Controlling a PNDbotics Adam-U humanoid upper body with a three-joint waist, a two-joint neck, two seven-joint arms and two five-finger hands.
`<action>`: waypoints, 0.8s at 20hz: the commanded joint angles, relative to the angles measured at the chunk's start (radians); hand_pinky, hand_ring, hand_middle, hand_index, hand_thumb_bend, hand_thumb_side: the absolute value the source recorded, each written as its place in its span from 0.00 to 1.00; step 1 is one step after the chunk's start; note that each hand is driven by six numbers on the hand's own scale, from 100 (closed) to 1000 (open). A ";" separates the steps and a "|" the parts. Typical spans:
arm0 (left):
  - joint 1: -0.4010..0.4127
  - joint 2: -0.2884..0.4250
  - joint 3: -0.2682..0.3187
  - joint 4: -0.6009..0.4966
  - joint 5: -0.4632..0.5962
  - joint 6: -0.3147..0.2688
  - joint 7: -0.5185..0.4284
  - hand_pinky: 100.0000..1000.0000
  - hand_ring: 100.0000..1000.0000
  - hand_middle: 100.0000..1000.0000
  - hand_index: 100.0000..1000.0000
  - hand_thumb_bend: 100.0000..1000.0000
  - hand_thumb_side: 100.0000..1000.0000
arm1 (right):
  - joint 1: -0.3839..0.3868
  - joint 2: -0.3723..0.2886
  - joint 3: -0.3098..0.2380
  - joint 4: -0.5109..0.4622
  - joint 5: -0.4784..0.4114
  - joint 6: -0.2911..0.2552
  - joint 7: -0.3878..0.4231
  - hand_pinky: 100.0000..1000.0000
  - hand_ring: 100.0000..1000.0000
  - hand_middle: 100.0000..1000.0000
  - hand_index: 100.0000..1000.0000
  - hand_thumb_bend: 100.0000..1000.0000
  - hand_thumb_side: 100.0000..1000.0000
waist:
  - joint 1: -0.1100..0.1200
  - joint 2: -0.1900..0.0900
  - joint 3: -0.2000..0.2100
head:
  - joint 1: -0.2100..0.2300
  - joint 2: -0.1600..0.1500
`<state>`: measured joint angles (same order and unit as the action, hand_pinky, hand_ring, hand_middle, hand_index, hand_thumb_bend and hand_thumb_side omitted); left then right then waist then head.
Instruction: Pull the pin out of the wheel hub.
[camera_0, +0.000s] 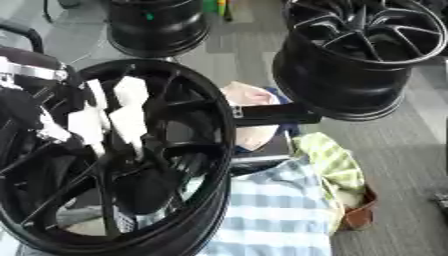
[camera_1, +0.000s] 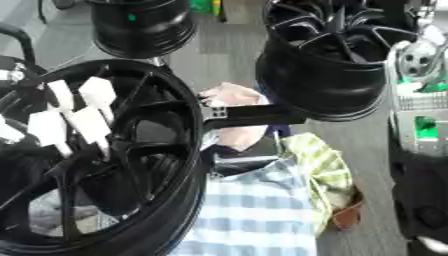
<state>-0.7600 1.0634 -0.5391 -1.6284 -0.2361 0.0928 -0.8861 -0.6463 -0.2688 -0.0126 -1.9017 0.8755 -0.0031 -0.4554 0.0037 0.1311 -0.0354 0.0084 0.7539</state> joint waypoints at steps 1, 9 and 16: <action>-0.015 0.022 0.004 0.001 -0.007 0.010 0.003 0.76 0.71 0.60 0.78 0.50 0.44 | -0.011 -0.010 -0.010 -0.016 -0.009 0.001 -0.007 0.73 0.71 0.67 0.80 0.00 0.24 | 0.001 -0.011 0.000 | 0.000 -0.012; -0.017 0.008 -0.002 0.020 -0.024 0.025 0.019 0.74 0.70 0.59 0.77 0.49 0.46 | -0.006 -0.010 -0.013 -0.017 -0.017 0.001 -0.015 0.73 0.71 0.66 0.80 0.00 0.24 | 0.001 -0.008 -0.002 | -0.001 -0.015; -0.029 -0.010 -0.014 0.040 -0.036 0.044 0.036 0.73 0.67 0.56 0.75 0.50 0.44 | -0.002 -0.010 -0.016 -0.019 -0.020 0.002 -0.020 0.73 0.71 0.66 0.80 0.00 0.25 | 0.001 -0.007 -0.003 | 0.000 -0.017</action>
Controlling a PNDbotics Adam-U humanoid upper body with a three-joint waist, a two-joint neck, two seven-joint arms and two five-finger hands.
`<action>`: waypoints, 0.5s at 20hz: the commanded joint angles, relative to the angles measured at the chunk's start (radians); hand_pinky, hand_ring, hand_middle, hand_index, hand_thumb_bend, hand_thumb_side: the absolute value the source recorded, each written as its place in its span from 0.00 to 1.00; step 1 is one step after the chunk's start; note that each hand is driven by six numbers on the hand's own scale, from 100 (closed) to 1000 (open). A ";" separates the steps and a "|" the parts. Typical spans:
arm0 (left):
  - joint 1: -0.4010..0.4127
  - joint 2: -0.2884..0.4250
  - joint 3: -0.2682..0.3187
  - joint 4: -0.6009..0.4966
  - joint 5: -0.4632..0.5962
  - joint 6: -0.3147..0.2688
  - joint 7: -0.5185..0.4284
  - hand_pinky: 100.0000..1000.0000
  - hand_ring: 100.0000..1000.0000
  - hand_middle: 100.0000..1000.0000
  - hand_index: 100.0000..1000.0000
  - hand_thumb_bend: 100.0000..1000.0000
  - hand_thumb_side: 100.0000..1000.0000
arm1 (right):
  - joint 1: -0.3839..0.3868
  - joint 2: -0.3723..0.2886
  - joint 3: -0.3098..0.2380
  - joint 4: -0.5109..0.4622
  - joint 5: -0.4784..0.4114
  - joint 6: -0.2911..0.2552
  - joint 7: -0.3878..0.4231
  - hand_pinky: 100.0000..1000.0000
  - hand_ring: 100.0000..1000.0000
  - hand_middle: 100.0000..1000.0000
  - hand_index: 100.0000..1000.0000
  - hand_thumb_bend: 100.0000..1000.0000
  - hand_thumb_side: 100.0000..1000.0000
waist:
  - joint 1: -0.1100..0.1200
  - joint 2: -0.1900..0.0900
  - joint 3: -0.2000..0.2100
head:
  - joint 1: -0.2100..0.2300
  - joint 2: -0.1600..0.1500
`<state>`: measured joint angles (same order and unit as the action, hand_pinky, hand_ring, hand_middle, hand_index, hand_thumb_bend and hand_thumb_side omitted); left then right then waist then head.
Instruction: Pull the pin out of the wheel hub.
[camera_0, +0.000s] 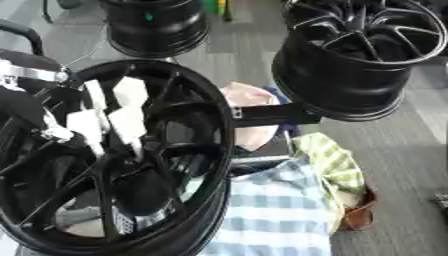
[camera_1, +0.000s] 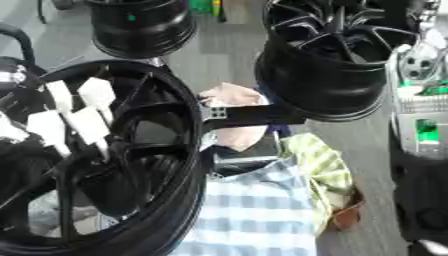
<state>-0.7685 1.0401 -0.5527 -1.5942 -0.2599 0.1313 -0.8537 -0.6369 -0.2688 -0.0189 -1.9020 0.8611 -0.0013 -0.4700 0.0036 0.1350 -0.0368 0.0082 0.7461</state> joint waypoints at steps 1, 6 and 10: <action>-0.022 0.010 -0.003 0.009 -0.017 0.005 0.003 0.73 0.67 0.56 0.75 0.50 0.44 | -0.011 -0.011 -0.010 -0.019 -0.006 0.000 -0.005 0.73 0.71 0.66 0.80 0.00 0.25 | 0.001 -0.011 -0.002 | 0.001 -0.009; -0.026 0.000 -0.010 0.022 -0.034 -0.002 -0.004 0.72 0.65 0.54 0.73 0.49 0.41 | -0.008 -0.010 -0.013 -0.021 -0.009 0.000 -0.012 0.73 0.71 0.66 0.80 0.00 0.25 | 0.000 -0.010 -0.002 | 0.001 -0.009; -0.025 -0.004 -0.014 0.026 -0.039 -0.007 -0.013 0.71 0.64 0.54 0.73 0.49 0.37 | -0.007 -0.011 -0.014 -0.022 -0.010 0.000 -0.017 0.73 0.71 0.66 0.80 0.00 0.26 | 0.000 -0.009 -0.002 | 0.002 -0.009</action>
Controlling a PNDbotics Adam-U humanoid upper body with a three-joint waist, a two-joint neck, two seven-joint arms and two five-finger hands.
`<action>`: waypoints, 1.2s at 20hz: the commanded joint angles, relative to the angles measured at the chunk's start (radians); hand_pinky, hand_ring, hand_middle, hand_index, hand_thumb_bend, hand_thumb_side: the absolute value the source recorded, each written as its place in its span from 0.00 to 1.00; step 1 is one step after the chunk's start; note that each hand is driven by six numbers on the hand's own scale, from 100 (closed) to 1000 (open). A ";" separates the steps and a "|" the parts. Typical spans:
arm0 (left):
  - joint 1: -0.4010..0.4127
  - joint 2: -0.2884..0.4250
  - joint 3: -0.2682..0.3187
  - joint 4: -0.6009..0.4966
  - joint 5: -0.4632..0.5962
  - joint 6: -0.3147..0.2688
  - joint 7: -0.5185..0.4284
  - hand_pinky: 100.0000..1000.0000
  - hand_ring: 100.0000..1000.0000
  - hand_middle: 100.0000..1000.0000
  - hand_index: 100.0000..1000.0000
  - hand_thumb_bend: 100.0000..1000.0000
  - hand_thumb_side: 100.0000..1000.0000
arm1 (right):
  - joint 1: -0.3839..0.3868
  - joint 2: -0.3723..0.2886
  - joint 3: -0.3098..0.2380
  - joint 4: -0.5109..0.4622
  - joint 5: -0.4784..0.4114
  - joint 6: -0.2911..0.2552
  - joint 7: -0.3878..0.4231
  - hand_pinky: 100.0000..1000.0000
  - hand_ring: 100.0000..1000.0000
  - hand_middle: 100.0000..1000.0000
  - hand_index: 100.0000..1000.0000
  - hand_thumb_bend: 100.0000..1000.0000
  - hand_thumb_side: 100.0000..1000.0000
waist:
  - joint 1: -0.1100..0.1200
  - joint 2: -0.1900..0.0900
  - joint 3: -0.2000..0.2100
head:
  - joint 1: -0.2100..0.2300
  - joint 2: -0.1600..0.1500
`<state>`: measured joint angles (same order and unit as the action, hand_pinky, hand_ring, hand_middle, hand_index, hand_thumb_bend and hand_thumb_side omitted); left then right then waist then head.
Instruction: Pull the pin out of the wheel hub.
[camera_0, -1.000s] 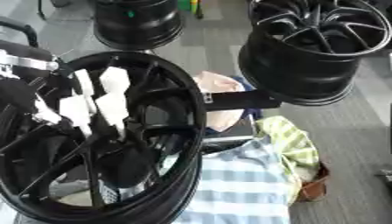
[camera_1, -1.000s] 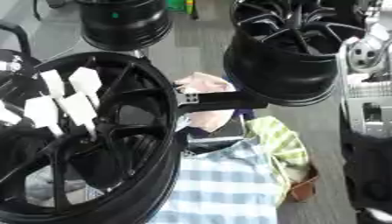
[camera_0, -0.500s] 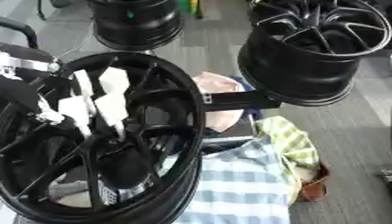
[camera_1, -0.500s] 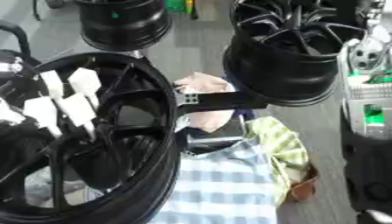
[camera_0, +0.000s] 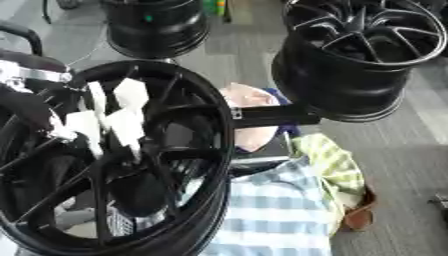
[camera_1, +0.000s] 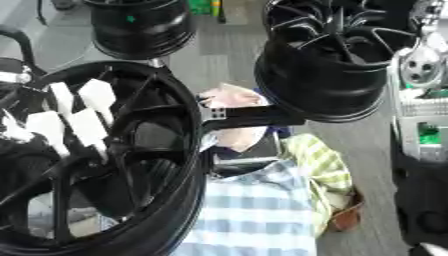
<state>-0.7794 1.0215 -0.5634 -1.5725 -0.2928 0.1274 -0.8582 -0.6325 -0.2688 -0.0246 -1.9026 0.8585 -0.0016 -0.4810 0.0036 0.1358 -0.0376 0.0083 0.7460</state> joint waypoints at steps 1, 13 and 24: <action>-0.014 0.014 -0.003 0.005 -0.008 -0.005 -0.011 0.71 0.64 0.54 0.73 0.48 0.37 | -0.011 -0.010 -0.008 -0.021 -0.008 0.001 -0.008 0.73 0.71 0.66 0.80 0.00 0.26 | 0.000 -0.010 -0.001 | 0.001 -0.010; -0.010 0.013 -0.003 0.011 -0.006 -0.009 -0.022 0.69 0.63 0.53 0.71 0.36 0.16 | -0.005 -0.008 -0.012 -0.024 -0.012 0.005 -0.029 0.73 0.70 0.66 0.80 0.00 0.28 | -0.001 -0.009 0.000 | 0.002 -0.012; -0.003 0.013 0.000 0.010 0.008 -0.002 -0.018 0.65 0.58 0.47 0.65 0.25 0.00 | -0.002 -0.007 -0.014 -0.025 -0.023 0.008 -0.043 0.73 0.70 0.66 0.79 0.00 0.29 | -0.002 -0.008 0.001 | -0.001 -0.019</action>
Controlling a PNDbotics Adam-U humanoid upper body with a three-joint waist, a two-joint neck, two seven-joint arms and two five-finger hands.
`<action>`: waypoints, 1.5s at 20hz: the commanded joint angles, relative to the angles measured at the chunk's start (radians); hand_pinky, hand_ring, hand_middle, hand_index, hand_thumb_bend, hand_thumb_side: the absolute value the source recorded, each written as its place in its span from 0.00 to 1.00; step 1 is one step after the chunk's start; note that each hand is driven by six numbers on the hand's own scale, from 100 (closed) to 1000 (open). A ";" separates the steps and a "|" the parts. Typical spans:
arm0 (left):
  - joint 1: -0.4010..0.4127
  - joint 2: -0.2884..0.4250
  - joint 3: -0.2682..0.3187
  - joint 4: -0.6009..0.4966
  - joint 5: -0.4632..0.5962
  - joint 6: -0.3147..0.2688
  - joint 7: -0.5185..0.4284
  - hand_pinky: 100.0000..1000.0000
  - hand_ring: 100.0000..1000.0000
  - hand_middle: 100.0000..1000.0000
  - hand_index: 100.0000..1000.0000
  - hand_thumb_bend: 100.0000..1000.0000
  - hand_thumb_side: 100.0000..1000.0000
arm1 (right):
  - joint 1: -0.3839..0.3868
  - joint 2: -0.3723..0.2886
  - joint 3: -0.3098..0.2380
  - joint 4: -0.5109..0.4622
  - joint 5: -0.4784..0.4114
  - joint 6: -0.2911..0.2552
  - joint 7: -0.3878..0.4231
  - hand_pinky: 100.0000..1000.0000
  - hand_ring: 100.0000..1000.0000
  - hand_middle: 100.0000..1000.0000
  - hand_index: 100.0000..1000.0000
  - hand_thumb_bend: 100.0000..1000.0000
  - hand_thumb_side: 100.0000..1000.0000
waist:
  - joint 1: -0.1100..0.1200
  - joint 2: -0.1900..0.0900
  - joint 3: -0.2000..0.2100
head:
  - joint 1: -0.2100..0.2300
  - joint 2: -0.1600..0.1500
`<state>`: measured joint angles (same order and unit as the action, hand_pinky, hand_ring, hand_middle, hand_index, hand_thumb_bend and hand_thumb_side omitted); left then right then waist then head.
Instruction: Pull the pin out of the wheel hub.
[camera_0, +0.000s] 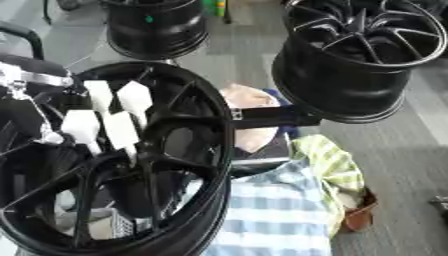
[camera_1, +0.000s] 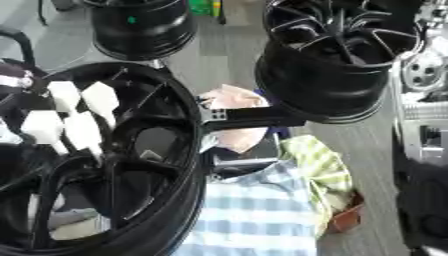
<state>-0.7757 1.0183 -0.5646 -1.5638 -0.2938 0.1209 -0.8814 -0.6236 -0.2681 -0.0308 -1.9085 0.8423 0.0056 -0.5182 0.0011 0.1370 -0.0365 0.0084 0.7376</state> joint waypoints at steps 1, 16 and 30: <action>-0.006 0.016 0.001 0.002 0.013 0.008 0.011 0.65 0.57 0.46 0.64 0.25 0.00 | -0.010 -0.008 -0.008 -0.019 -0.006 0.001 -0.007 0.73 0.70 0.66 0.79 0.00 0.29 | 0.001 -0.009 -0.001 | -0.001 -0.011; 0.018 0.034 0.029 -0.028 0.056 0.037 0.072 0.61 0.48 0.30 0.46 0.29 0.00 | -0.004 -0.008 -0.013 -0.020 -0.013 0.009 -0.023 0.73 0.70 0.66 0.79 0.00 0.31 | 0.000 -0.007 -0.002 | -0.004 -0.011; 0.079 0.098 0.148 -0.129 0.138 0.045 0.138 0.57 0.42 0.19 0.37 0.40 0.00 | 0.001 -0.005 -0.019 -0.028 -0.014 0.008 -0.038 0.73 0.70 0.66 0.79 0.00 0.32 | -0.002 -0.006 -0.002 | -0.011 -0.015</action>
<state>-0.6869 1.0718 -0.4504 -1.6719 -0.1665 0.1673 -0.7538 -0.6124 -0.2652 -0.0423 -1.9147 0.8331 0.0138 -0.5512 -0.0023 0.1429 -0.0384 0.0003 0.7359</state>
